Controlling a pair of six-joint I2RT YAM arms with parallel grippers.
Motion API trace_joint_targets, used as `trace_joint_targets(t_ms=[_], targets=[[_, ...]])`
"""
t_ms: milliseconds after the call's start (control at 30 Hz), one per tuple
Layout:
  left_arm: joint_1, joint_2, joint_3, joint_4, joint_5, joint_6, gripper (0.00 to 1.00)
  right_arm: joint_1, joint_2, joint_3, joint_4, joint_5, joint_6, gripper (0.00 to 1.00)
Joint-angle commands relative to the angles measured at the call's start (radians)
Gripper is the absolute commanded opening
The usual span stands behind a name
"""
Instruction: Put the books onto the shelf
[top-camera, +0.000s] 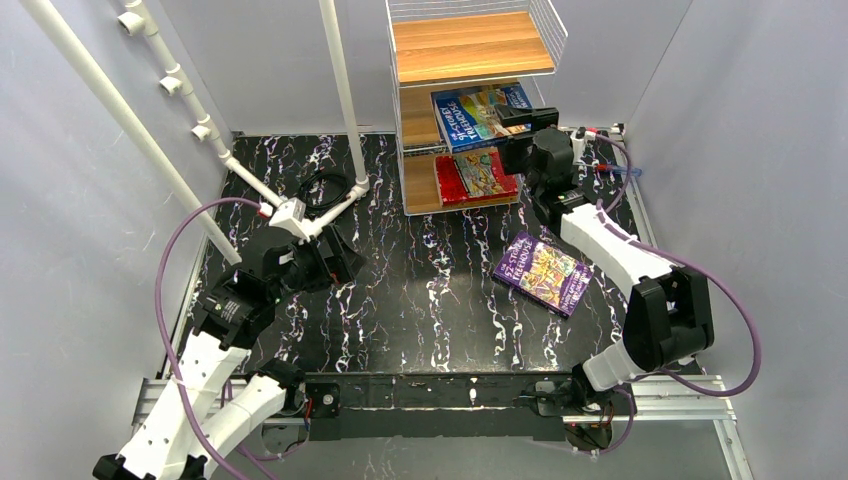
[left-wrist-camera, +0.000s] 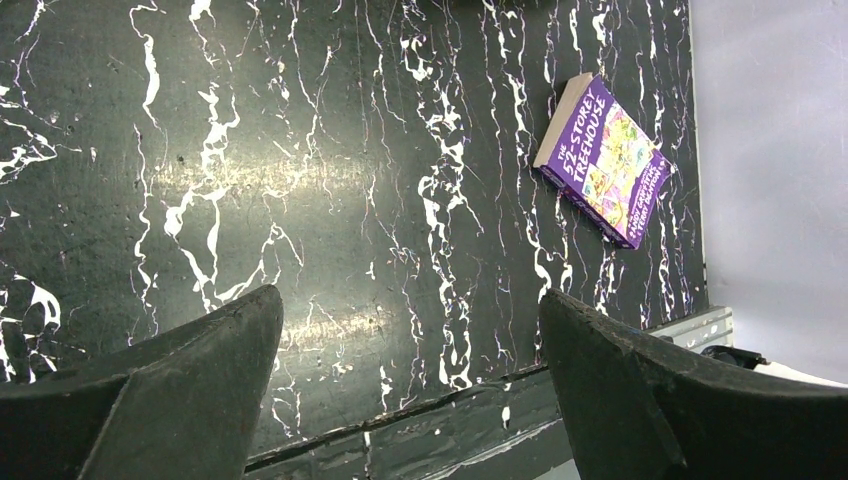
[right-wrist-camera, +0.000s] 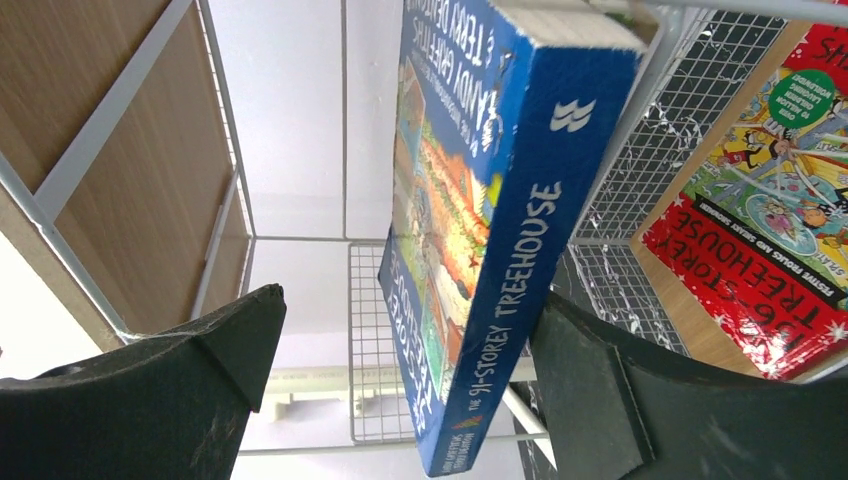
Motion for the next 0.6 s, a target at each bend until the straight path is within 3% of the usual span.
trace_joint_targets(t_ms=[0,267,500,567], targets=[[0.005,-0.032,-0.029,0.000,-0.008,-0.006,0.98,-0.036,-0.050,-0.033,0.082,-0.112,-0.044,0.99],[0.005,-0.029,-0.026,-0.010,-0.008,0.002,0.98,-0.060,-0.045,-0.050,0.102,-0.186,-0.060,0.96],[0.005,-0.055,-0.029,-0.027,-0.020,0.002,0.98,-0.074,-0.039,-0.085,0.143,-0.218,-0.041,0.69],[0.005,-0.057,-0.031,-0.029,-0.021,0.001,0.98,-0.075,-0.040,-0.094,0.147,-0.213,-0.042,0.58]])
